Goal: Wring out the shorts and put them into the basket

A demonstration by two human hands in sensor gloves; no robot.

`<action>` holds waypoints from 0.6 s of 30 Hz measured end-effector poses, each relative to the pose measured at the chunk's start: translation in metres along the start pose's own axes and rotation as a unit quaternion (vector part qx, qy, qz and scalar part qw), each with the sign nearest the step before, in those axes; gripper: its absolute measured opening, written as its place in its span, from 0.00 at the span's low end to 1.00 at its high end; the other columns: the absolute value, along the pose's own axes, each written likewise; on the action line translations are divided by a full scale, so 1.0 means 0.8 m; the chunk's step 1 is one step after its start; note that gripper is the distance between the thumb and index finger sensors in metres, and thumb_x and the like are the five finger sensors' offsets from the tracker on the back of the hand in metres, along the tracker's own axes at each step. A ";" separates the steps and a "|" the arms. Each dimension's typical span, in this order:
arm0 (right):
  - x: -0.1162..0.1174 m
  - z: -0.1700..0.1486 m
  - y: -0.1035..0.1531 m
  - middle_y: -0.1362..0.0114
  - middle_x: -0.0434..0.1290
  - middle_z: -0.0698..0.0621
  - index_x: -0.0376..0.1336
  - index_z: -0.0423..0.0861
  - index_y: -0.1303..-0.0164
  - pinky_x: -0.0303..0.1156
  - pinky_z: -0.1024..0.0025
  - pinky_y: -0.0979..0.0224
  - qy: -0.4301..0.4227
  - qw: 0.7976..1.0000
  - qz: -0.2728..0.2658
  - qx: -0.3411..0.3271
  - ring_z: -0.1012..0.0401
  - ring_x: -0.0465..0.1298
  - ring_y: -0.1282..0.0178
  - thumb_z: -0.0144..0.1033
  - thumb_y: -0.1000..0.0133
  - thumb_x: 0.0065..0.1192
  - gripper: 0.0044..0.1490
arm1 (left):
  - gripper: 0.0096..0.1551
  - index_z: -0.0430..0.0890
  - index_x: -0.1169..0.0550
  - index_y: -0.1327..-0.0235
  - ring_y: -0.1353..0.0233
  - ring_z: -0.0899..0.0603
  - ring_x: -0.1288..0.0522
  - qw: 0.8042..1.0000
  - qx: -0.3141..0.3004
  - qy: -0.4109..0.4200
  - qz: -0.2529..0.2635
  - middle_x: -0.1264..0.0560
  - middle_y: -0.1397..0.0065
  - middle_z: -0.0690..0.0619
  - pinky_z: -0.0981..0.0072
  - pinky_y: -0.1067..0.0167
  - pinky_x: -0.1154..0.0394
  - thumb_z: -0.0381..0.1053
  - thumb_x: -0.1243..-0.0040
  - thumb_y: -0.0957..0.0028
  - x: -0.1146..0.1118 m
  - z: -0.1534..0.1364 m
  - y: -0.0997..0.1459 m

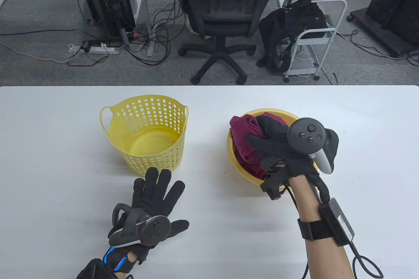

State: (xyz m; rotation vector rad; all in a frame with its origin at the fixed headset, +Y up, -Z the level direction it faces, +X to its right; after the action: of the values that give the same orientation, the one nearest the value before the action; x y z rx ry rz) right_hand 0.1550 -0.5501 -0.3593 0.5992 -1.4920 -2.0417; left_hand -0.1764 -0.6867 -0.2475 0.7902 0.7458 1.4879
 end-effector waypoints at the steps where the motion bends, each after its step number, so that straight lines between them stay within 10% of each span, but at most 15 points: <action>1: -0.003 0.003 0.000 0.31 0.68 0.38 0.57 0.38 0.28 0.72 0.54 0.36 -0.014 1.000 -0.002 -0.002 0.41 0.70 0.37 0.52 0.42 0.67 0.42 | 0.60 0.45 0.50 0.13 0.18 0.14 0.62 1.000 0.000 0.000 0.000 0.60 0.12 0.27 0.15 0.35 0.57 0.76 0.45 0.47 0.000 0.000 0.000; 18: -0.033 0.053 0.007 0.35 0.72 0.40 0.60 0.38 0.31 0.74 0.56 0.40 -0.179 0.984 -0.019 -0.015 0.44 0.73 0.41 0.57 0.42 0.68 0.42 | 0.59 0.45 0.50 0.13 0.18 0.14 0.62 1.000 0.003 0.005 0.003 0.60 0.12 0.27 0.15 0.34 0.57 0.76 0.45 0.47 0.002 -0.003 0.001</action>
State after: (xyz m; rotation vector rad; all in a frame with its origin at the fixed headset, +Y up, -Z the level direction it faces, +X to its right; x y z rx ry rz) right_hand 0.1492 -0.5037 -0.3403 0.2559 -1.6536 -2.2859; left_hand -0.1787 -0.6850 -0.2482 0.7902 0.7568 1.4960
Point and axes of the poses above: the tracker on the back of each hand, its own z axis roughly to the thumb side, its own y axis roughly from the fingertips to the wrist, x = y × z, the point moved 1 cm from there along -y, roughly from the wrist to the fingertips
